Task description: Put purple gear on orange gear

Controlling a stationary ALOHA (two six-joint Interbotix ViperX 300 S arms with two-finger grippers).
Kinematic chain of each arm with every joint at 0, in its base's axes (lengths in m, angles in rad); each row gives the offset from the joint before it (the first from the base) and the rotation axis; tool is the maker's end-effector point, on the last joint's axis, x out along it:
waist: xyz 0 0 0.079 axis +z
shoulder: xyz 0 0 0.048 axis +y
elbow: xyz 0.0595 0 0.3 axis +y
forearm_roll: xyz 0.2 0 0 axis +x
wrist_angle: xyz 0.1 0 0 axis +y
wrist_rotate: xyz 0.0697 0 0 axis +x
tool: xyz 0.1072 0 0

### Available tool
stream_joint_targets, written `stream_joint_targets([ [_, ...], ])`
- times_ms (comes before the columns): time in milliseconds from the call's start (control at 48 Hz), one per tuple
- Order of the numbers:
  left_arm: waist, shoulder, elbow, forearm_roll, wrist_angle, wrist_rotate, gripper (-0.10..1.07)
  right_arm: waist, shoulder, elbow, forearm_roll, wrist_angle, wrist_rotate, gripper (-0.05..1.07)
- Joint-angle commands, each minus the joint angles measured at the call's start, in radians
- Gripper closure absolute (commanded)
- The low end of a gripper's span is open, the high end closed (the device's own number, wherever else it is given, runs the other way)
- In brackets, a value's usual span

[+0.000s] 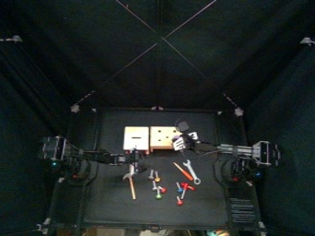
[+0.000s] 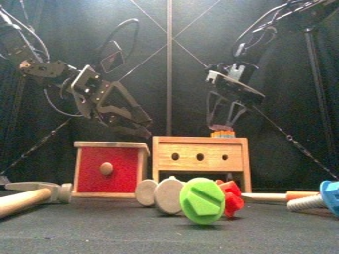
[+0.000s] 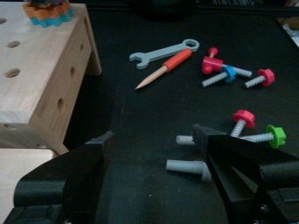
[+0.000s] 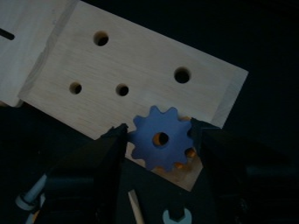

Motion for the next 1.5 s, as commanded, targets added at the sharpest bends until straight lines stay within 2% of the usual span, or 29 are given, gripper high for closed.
stream_joint_targets([
  [0,0.005,-0.008,-0.012,0.0,-0.005,0.002,-0.05,-0.008,-0.014,-0.015,-0.008,-0.003,-0.002,0.18],
  [292,0.003,-0.009,-0.011,0.0,-0.005,0.002,-0.05,-0.012,-0.012,-0.008,-0.005,0.0,-0.002,0.15],
  [1479,0.005,-0.014,-0.011,0.002,-0.005,0.002,-0.05,-0.017,-0.014,0.012,-0.003,-0.026,0.0,0.13],
])
